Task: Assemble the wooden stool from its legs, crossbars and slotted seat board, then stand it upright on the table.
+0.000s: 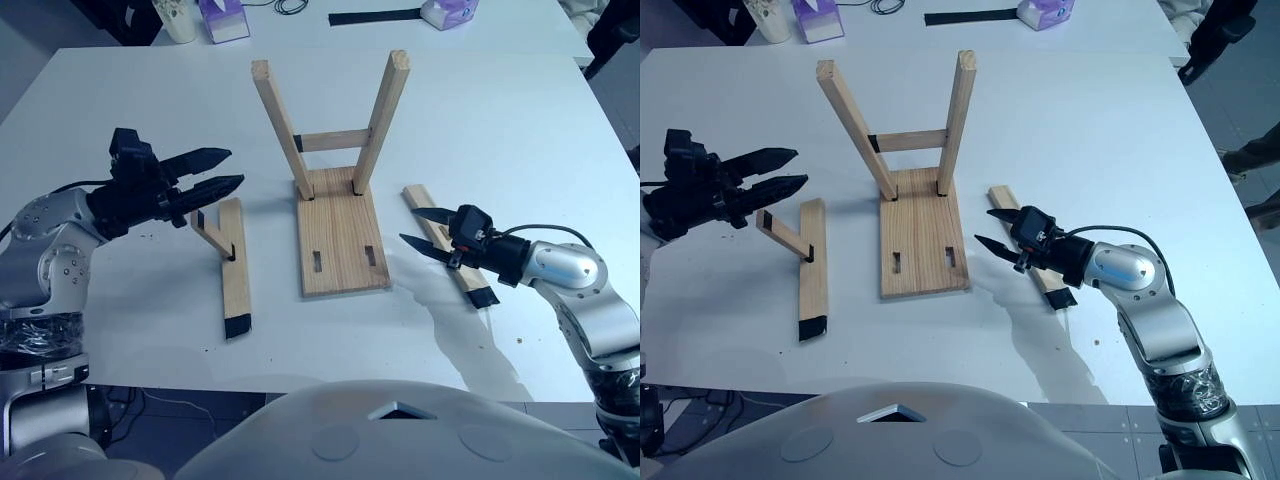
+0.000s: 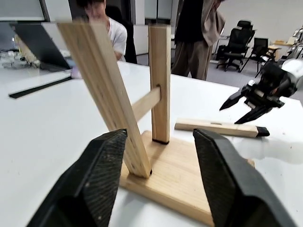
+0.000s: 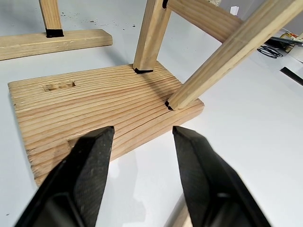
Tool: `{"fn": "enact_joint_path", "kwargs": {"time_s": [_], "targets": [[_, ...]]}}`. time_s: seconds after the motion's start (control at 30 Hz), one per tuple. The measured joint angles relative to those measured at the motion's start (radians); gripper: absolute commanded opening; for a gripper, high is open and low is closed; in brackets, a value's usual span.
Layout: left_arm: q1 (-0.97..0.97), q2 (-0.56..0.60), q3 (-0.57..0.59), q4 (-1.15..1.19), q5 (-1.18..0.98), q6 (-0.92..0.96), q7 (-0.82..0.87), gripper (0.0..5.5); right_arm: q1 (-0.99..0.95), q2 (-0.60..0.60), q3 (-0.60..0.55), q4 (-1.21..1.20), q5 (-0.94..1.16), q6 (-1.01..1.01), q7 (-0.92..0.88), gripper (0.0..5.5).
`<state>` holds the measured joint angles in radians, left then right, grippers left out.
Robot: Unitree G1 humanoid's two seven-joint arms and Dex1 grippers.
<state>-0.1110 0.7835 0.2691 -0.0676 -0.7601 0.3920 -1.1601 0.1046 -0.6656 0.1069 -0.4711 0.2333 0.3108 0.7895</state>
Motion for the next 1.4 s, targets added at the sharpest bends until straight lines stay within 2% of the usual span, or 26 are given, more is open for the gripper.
{"fn": "enact_joint_path", "kwargs": {"time_s": [0.4,1.0,1.1,1.23,1.4], "targets": [[-0.036,-0.001,0.023,-0.084,-0.072,0.12,0.021,2.41,0.001,0.001,0.002,-0.001,0.0,-0.009,-0.005,2.27],[-0.073,-0.003,0.086,-0.051,-0.115,0.165,0.032,2.41,-0.005,-0.004,0.004,0.0,0.0,-0.009,0.006,2.27],[-0.055,-0.024,0.068,-0.043,-0.1,0.154,0.028,2.41,-0.004,-0.005,0.006,0.001,-0.001,-0.009,0.012,2.27],[0.065,-0.074,-0.019,-0.049,-0.019,0.065,0.004,2.41,-0.006,-0.008,0.008,0.014,-0.004,-0.011,0.021,2.27],[0.095,-0.076,-0.028,-0.043,0.011,-0.036,-0.011,2.41,-0.015,-0.009,0.008,0.021,-0.005,-0.013,0.034,2.27]]}}
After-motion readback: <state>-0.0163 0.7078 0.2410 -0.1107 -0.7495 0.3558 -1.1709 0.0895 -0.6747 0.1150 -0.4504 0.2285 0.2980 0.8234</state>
